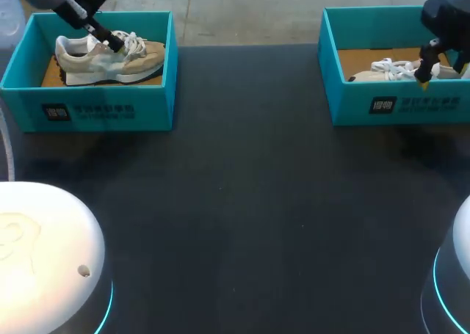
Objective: Take the shoe out of the shoebox, open the shoe tongue, remove and reinsert the insole, then place the shoe into the shoebox
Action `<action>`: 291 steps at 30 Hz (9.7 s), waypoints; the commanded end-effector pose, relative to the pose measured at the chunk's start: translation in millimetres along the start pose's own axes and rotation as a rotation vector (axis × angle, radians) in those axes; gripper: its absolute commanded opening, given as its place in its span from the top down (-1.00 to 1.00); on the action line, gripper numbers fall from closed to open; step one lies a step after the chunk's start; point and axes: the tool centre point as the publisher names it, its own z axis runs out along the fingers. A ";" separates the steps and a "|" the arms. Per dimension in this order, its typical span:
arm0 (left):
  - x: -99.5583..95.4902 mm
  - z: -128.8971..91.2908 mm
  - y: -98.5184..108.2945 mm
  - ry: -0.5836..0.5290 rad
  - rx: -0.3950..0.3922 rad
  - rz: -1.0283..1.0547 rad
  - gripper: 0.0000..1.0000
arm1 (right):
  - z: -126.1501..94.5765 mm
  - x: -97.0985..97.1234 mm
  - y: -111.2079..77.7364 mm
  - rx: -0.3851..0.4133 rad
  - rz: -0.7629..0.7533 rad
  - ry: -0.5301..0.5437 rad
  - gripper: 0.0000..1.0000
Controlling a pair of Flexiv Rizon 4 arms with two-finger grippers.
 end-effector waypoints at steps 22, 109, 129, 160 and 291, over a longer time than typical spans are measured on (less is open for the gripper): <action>-78.1 29.5 11.6 -0.067 -0.052 -0.231 -1.00 | 0.5 0.1 -0.7 -0.001 0.000 -0.001 -1.00; -203.1 125.5 90.0 -0.059 -0.474 -0.751 -0.56 | 0.5 0.1 -0.7 -0.001 0.000 -0.001 -1.00; -205.0 162.9 101.8 -0.041 -0.505 -0.840 -0.36 | 0.5 0.1 -0.7 -0.001 0.000 -0.001 -1.00; -210.1 119.8 93.8 -0.047 -0.614 -0.683 1.00 | 0.5 0.1 -0.7 -0.001 0.000 -0.001 -1.00; 86.6 -158.3 123.9 -0.314 -0.792 -0.879 1.00 | 0.5 0.1 -0.7 -0.001 0.000 -0.001 -1.00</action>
